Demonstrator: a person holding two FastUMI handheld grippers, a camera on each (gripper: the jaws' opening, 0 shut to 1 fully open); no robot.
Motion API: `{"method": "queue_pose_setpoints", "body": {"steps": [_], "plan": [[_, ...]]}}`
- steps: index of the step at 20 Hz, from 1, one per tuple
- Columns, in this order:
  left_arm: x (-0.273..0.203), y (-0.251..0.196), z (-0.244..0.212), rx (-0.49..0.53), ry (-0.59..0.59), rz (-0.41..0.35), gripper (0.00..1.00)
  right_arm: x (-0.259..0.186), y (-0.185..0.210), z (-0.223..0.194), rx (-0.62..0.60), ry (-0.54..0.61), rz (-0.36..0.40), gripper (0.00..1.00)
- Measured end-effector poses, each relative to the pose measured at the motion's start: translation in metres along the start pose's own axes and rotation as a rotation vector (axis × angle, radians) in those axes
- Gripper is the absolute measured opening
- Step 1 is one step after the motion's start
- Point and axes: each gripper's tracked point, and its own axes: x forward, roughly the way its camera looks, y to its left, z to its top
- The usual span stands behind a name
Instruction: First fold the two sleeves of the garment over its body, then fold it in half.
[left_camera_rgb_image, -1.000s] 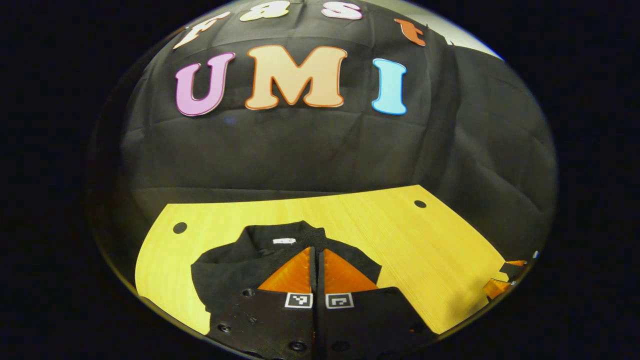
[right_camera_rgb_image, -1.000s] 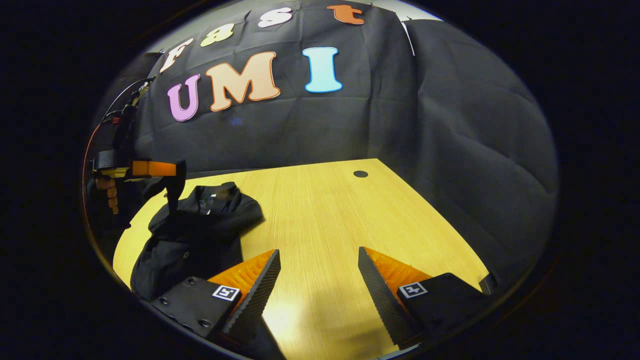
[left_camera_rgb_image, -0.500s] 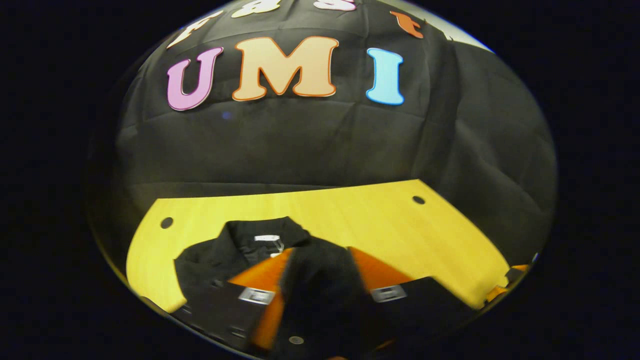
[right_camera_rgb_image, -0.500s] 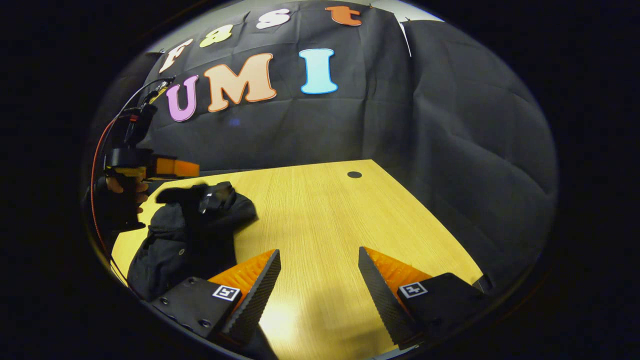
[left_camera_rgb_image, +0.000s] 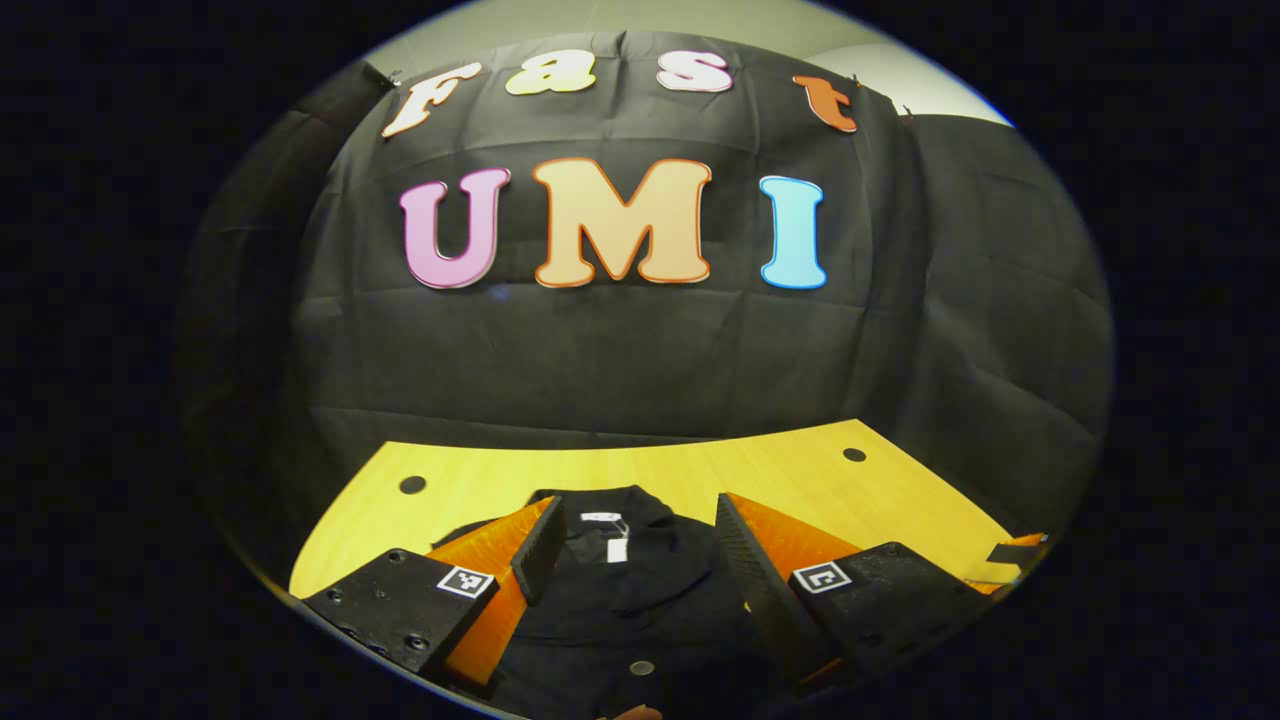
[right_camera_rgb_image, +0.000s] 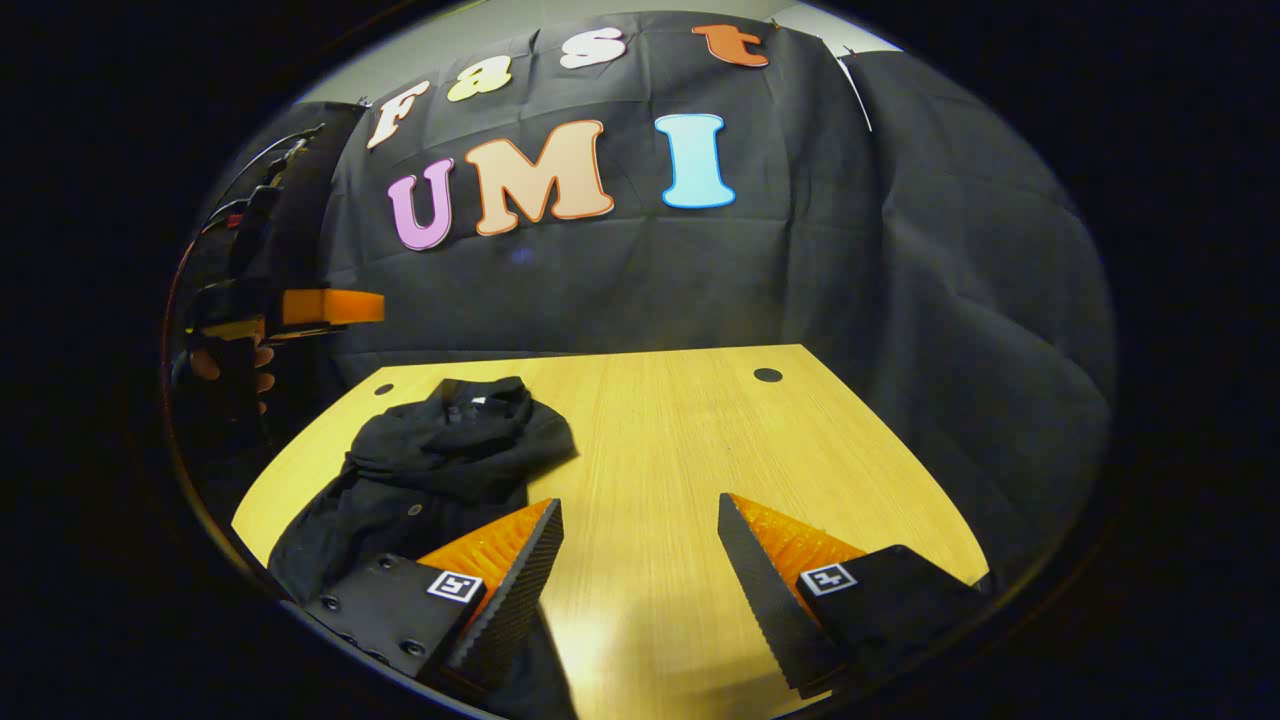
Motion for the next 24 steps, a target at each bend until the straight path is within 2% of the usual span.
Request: {"method": "queue_pose_setpoints", "body": {"steps": [3,5,6,7,8,13,15,17,18,19,21,24], "plan": [[-0.039,0.033,-0.012,-0.002,-0.027,0.022,0.92,-0.009,0.021,-0.008,-0.008,0.009,-0.002,0.98],[-0.064,0.057,-0.031,0.007,0.003,0.043,0.94,-0.023,0.036,-0.015,0.007,0.014,0.003,0.98],[-0.077,0.069,-0.038,0.012,0.007,0.058,0.92,-0.029,0.045,-0.018,0.005,0.006,0.013,0.98],[-0.088,0.08,-0.045,0.016,0.01,0.07,0.94,-0.033,0.051,-0.023,-0.012,0.004,0.012,0.98],[-0.099,0.089,-0.055,0.013,0.022,0.079,0.92,-0.035,0.053,-0.032,-0.03,0.018,0.005,0.98],[-0.15,0.13,-0.107,0.012,0.099,0.123,0.92,-0.055,0.07,-0.066,-0.041,0.067,-0.003,0.97],[-0.165,0.14,-0.127,0.012,0.129,0.128,0.91,-0.062,0.075,-0.082,-0.048,0.09,-0.009,0.95],[-0.177,0.151,-0.152,0.019,0.175,0.144,0.92,-0.066,0.076,-0.098,-0.054,0.117,-0.021,0.98],[-0.183,0.154,-0.166,0.015,0.202,0.149,0.92,-0.069,0.078,-0.108,-0.056,0.132,-0.024,0.95],[-0.19,0.155,-0.179,0.005,0.228,0.149,0.92,-0.07,0.078,-0.117,-0.062,0.147,-0.031,0.98],[-0.201,0.155,-0.205,-0.003,0.275,0.145,0.92,-0.074,0.074,-0.135,-0.08,0.177,-0.055,0.95],[-0.218,0.155,-0.246,0.005,0.365,0.141,0.92,-0.076,0.073,-0.159,-0.098,0.215,-0.075,0.98]]}}
